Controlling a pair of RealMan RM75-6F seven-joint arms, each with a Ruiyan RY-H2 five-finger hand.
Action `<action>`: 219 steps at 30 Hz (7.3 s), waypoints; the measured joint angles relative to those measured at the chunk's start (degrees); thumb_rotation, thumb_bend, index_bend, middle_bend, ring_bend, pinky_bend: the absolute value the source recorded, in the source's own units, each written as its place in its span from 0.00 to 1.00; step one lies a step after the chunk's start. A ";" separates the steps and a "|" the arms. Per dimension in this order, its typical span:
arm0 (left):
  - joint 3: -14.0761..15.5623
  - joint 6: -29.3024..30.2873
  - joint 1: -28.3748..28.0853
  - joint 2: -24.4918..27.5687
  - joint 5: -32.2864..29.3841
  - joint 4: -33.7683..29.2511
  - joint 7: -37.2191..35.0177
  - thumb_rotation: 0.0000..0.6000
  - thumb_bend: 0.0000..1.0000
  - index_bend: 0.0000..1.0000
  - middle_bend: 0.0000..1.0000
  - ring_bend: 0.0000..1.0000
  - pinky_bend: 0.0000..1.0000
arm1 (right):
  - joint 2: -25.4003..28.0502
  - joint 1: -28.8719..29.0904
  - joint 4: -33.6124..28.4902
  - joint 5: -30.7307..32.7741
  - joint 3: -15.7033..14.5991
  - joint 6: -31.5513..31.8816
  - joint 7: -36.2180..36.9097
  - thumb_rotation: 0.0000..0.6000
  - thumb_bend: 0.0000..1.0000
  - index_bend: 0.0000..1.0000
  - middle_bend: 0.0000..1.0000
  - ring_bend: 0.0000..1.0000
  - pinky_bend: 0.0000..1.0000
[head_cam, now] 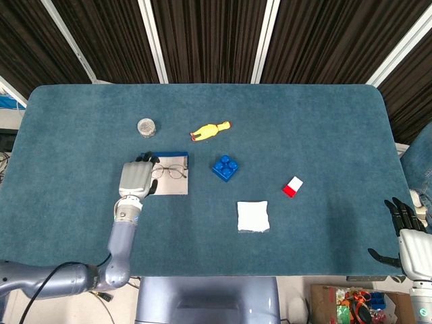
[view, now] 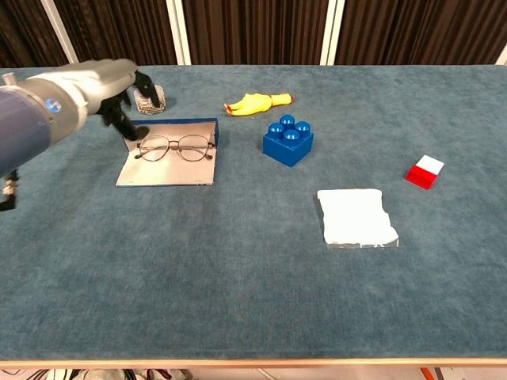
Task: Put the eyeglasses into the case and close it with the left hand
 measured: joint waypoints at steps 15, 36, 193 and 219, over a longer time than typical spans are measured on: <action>3.80 -7.22 2.23 1.42 -1.96 -0.31 -4.60 1.00 0.42 0.00 0.65 0.70 0.79 | 0.16 0.02 -0.27 0.55 0.09 -0.38 0.22 1.00 0.04 0.00 0.00 0.02 0.19; 3.08 -12.24 -0.99 -4.00 -7.24 8.29 -4.83 1.00 0.42 0.00 0.64 0.70 0.79 | 0.13 0.02 -0.18 0.69 0.18 -0.33 0.04 1.00 0.04 0.00 0.00 0.02 0.19; 6.81 -5.51 2.23 -12.74 14.11 23.13 -3.47 1.00 0.10 0.12 0.10 0.02 0.11 | 0.72 0.07 -2.06 3.76 0.78 -2.03 0.43 1.00 0.05 0.00 0.00 0.02 0.19; 4.04 -6.66 1.89 -15.18 15.49 27.31 -2.45 1.00 0.34 0.29 0.10 0.02 0.11 | 0.77 0.07 -2.19 3.86 0.78 -2.14 0.61 1.00 0.05 0.00 0.00 0.02 0.19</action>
